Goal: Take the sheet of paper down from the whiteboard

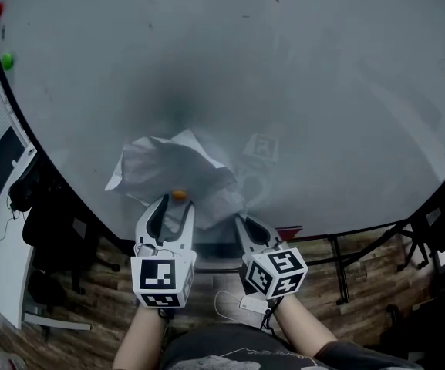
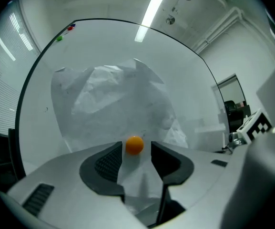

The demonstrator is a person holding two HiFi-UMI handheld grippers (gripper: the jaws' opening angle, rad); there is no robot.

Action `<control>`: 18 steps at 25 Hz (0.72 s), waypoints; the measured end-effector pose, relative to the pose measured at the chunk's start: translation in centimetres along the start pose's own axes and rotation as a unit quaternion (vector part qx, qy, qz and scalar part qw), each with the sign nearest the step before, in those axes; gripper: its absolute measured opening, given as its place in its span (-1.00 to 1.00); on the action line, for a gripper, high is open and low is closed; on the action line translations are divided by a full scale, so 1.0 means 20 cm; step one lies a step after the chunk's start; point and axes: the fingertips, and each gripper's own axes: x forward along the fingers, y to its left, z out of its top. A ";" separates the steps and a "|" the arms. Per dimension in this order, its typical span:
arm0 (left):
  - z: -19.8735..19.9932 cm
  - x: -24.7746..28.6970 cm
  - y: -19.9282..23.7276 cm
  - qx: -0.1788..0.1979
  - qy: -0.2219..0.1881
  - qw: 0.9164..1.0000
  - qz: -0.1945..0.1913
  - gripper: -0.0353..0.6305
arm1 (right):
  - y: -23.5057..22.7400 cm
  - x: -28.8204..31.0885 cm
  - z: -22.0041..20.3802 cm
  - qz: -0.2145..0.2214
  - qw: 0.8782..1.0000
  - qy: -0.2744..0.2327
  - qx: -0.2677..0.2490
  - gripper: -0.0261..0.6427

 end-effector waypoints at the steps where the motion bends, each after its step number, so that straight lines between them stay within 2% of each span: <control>1: 0.01 0.01 0.00 -0.001 0.001 1.000 0.003 -0.35 | 0.00 0.00 0.00 0.001 1.000 0.000 0.000 -0.82; 7: 0.01 0.04 0.02 -0.015 -0.002 0.999 0.031 -0.35 | 0.01 -0.01 -0.01 0.010 1.000 0.002 -0.001 -0.82; 14: 0.01 0.05 0.04 0.019 0.007 0.995 0.101 -0.44 | 0.02 -0.01 -0.01 0.019 1.000 0.003 -0.002 -0.82; 18: 0.00 0.04 0.03 0.019 0.000 0.995 0.098 -0.51 | 0.03 -0.02 -0.01 0.029 1.000 0.005 0.000 -0.83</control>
